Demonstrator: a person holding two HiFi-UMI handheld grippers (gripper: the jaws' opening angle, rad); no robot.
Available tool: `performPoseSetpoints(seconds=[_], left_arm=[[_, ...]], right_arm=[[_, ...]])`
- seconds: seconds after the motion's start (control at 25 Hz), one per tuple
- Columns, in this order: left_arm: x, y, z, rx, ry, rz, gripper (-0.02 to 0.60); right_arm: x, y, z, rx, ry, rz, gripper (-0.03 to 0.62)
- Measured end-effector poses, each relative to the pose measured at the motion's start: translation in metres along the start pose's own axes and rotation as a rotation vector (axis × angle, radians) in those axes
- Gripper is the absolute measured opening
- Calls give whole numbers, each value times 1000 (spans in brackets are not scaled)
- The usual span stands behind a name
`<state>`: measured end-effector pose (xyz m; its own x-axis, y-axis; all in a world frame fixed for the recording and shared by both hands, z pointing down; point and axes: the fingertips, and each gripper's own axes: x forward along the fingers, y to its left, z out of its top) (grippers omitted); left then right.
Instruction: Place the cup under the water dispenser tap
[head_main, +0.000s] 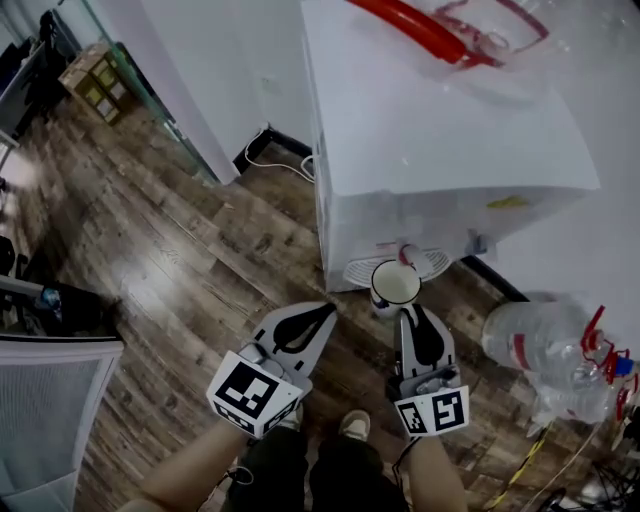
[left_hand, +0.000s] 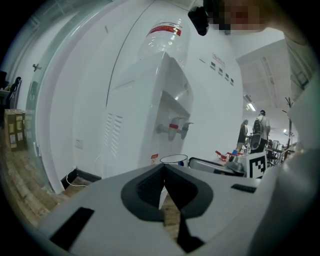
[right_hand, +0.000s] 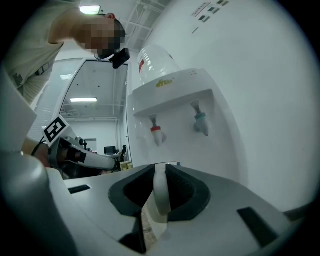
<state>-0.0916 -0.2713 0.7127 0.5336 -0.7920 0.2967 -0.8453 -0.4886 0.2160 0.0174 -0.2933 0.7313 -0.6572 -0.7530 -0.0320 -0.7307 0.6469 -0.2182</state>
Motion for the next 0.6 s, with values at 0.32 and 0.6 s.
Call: performPoseSetpoints(seconds=[0.32,0.6], left_arm=[[21,16,-26,8,-22,7,6],[29,12,-41,6,-7,-12,6]], right_arm=[[19,-13,-30,-46,-102,2,72],[20,-7,-41,-136,-171,1,74]])
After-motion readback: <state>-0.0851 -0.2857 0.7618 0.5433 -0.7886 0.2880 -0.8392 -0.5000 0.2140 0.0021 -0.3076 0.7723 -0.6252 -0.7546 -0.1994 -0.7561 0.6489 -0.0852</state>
